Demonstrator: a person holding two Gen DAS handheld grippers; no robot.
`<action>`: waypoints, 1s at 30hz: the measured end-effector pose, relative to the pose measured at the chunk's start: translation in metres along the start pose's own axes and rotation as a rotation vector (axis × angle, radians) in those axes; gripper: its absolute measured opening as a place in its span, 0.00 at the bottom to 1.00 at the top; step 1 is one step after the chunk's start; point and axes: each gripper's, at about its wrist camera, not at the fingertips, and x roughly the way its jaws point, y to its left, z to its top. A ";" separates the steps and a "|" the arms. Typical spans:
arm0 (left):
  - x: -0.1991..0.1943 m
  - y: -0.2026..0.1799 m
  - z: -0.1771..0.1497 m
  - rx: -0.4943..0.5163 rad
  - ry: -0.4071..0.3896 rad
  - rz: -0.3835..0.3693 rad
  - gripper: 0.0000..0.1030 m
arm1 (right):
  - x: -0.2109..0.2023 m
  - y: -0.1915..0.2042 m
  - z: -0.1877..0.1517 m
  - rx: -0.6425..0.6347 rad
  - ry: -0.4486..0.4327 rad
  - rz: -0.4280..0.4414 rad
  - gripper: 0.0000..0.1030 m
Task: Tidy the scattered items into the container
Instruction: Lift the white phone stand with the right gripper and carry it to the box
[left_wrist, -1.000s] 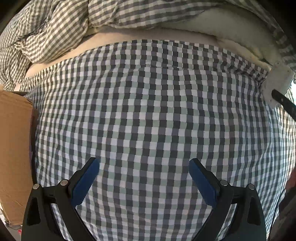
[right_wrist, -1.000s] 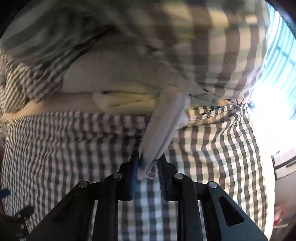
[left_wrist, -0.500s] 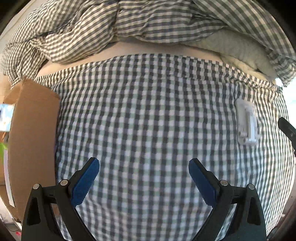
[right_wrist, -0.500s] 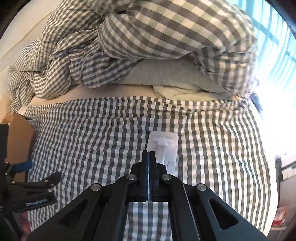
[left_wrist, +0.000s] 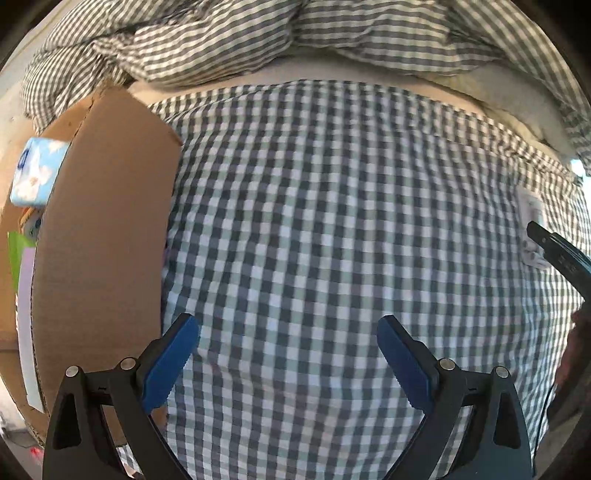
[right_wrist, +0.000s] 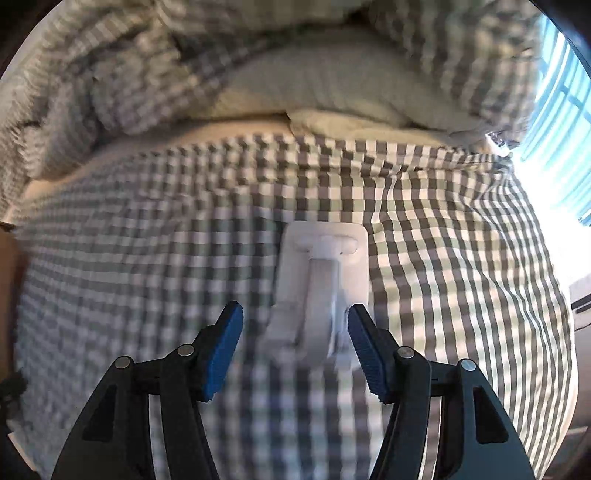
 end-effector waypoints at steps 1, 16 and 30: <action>0.003 0.001 0.000 -0.009 0.006 0.005 0.97 | 0.011 -0.001 0.003 -0.008 0.021 -0.009 0.61; 0.006 -0.021 0.012 -0.049 0.018 -0.005 0.97 | 0.049 -0.009 0.014 -0.115 0.100 -0.046 0.66; -0.030 -0.013 0.007 0.000 -0.062 -0.005 0.97 | -0.061 0.018 -0.010 -0.048 0.060 0.162 0.66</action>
